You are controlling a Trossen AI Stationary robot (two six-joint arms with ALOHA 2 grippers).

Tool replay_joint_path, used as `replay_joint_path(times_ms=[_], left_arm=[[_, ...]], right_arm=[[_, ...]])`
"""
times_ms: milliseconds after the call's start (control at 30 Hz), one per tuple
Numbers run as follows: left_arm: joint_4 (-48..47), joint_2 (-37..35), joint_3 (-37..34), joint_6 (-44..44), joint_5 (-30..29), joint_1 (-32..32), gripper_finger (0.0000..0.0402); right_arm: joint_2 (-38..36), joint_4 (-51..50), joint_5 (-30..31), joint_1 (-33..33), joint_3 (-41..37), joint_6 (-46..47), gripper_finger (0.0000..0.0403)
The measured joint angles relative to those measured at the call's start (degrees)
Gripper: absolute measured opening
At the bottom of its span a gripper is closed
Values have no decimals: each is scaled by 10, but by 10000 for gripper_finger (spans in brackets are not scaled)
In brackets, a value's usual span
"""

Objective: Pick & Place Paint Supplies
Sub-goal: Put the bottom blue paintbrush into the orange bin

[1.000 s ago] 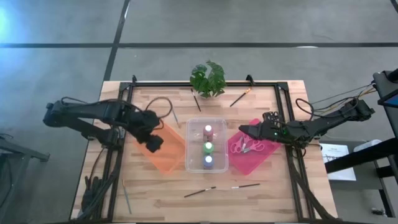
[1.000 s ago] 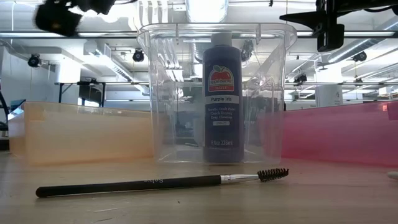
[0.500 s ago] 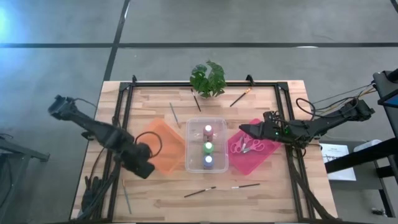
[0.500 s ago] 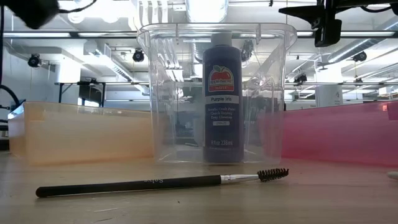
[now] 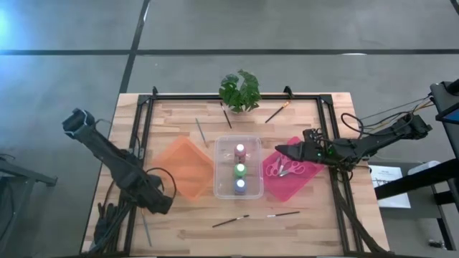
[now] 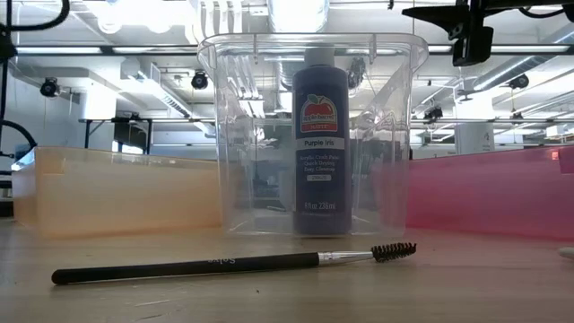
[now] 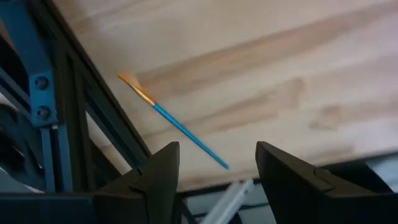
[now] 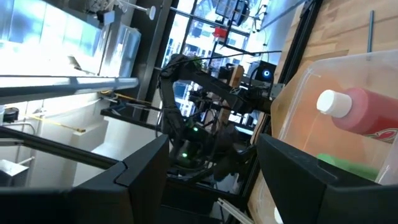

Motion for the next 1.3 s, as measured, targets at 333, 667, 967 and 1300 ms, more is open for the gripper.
replay_joint_path(times_ms=[333,667,967,1300], left_arm=[[55,46,-43,17,6,-3,221],[104,46,-92,19,55,-21,221],[116,46,-132,35,85,-35,221],[164,44,-183,55,112,-35,221]], right_arm=[[0,2,0,1,0,8,238],[0,5,0,1,0,17,238],[0,6,5,1,0,17,238],[0,6,6,1,0,17,238]])
